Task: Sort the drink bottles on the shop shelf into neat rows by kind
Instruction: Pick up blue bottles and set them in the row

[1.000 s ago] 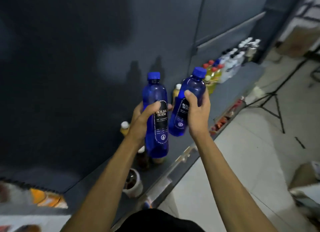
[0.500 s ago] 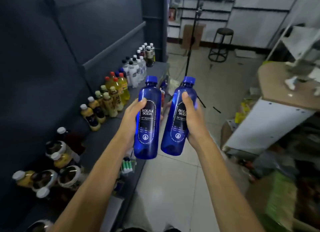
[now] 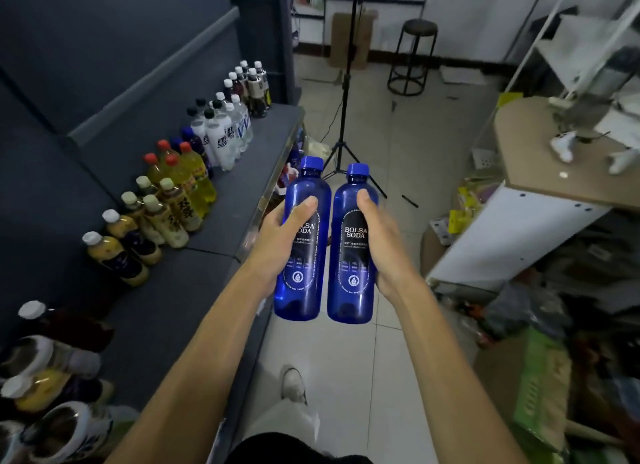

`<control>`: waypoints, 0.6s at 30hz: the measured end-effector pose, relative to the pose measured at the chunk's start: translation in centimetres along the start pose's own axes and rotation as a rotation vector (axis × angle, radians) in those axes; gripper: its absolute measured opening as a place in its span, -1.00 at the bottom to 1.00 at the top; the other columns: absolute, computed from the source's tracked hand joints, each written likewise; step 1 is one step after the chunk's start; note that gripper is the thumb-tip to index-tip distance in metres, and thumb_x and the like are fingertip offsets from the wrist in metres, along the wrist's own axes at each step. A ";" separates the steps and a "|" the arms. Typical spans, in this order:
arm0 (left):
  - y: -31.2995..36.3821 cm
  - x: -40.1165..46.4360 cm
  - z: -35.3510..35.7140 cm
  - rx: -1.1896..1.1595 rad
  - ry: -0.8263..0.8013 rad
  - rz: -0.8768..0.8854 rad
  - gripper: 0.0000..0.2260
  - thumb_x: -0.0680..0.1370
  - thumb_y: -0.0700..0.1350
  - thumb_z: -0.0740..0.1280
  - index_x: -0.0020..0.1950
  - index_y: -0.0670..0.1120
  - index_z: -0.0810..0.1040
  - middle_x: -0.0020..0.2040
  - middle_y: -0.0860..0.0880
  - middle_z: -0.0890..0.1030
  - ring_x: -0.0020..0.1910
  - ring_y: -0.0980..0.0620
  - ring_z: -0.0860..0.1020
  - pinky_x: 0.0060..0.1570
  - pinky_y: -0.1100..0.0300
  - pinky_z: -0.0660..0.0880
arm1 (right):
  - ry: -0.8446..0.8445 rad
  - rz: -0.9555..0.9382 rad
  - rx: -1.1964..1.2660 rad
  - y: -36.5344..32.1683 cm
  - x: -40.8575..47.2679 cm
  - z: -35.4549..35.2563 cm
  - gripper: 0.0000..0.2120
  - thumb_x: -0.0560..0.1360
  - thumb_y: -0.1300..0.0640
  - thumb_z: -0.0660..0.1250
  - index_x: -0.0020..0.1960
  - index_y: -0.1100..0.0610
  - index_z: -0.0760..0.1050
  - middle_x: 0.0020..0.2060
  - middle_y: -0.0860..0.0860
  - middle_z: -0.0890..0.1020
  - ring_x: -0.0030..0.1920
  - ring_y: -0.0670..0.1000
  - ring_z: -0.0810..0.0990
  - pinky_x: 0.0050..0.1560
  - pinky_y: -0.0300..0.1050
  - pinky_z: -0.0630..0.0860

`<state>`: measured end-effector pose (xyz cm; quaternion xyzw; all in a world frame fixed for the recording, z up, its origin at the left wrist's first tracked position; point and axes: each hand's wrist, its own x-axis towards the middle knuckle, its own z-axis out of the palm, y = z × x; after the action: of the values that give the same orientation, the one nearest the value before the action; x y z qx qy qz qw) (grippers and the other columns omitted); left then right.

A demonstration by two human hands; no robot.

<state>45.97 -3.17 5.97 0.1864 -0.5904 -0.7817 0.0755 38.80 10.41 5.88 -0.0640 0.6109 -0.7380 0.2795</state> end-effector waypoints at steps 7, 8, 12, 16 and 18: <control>0.0 8.2 -3.9 -0.124 0.026 -0.067 -0.61 0.53 0.06 0.30 0.22 -0.20 0.52 -0.07 -0.15 0.66 -0.25 -0.05 0.63 -0.21 0.09 0.58 | 0.019 0.059 -0.040 -0.9 9.0 2.5 -0.70 0.56 -0.13 0.26 0.15 0.06 0.48 -0.16 0.04 0.66 -0.20 0.05 0.64 -0.14 0.01 0.61; 0.0 9.3 -4.5 -0.120 0.035 -0.071 -0.62 0.55 0.05 0.29 0.23 -0.19 0.51 -0.05 -0.15 0.66 -0.24 -0.05 0.63 -0.21 0.09 0.58 | 0.020 0.067 -0.035 -1.0 10.2 2.7 -0.71 0.56 -0.13 0.26 0.14 0.05 0.48 -0.14 0.06 0.65 -0.18 0.06 0.64 -0.11 0.03 0.59; -0.7 13.0 -6.1 -0.123 0.078 -0.124 -0.64 0.54 0.07 0.32 0.23 -0.14 0.51 -0.07 -0.12 0.67 -0.22 -0.07 0.63 -0.11 0.00 0.56 | 0.021 0.109 -0.064 -0.6 14.7 3.0 -0.60 0.53 -0.18 0.28 0.18 0.10 0.49 -0.07 0.10 0.64 -0.11 0.10 0.62 -0.02 0.08 0.58; -1.1 16.8 -6.6 -0.107 0.124 -0.124 -0.67 0.51 0.06 0.36 0.14 -0.14 0.52 -0.15 -0.11 0.65 -0.28 -0.07 0.62 -0.21 0.04 0.55 | 0.008 0.155 -0.071 0.1 19.2 2.7 -0.60 0.51 -0.20 0.30 0.16 0.08 0.49 -0.07 0.10 0.64 -0.10 0.11 0.63 0.02 0.13 0.57; -1.0 18.8 -6.7 -0.099 0.170 -0.131 -0.72 0.54 0.05 0.33 0.11 -0.12 0.52 -0.20 -0.09 0.65 -0.32 -0.05 0.62 -0.28 0.08 0.54 | -0.011 0.187 -0.060 0.5 21.6 2.3 -0.63 0.53 -0.18 0.28 0.16 0.07 0.49 -0.07 0.10 0.65 -0.12 0.10 0.64 0.00 0.11 0.58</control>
<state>31.32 -15.20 -0.38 0.2860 -0.5291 -0.7946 0.0833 21.93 -2.25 0.62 -0.0190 0.6342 -0.6898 0.3487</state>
